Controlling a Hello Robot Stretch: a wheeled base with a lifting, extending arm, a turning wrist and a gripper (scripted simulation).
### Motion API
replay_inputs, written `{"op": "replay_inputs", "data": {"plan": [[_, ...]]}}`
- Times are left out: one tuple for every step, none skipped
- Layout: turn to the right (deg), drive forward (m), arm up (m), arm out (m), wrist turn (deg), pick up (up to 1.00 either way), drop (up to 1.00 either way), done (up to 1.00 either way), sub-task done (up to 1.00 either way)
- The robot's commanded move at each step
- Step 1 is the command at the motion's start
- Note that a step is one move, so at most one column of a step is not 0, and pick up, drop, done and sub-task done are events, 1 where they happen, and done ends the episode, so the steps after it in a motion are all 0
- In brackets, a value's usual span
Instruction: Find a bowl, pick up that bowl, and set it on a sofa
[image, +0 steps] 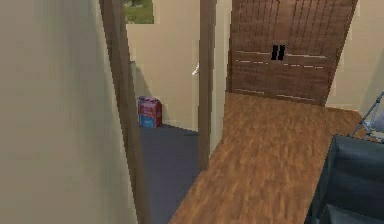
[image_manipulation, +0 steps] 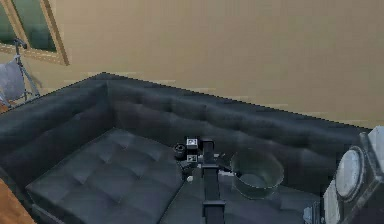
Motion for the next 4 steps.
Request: {"op": "replay_inputs", "data": {"plan": [[0.0,0.00,-0.32,0.00,0.0,0.00,0.00,0.00,0.00],[0.0,0.00,0.00,0.00,0.0,0.00,1.00,0.00,0.00],[0.0,0.00,0.10,0.00,0.0,0.00,0.00,0.00,0.00],[0.0,0.00,0.00,-0.08,0.0,0.00,0.00,0.00,0.00]]}}
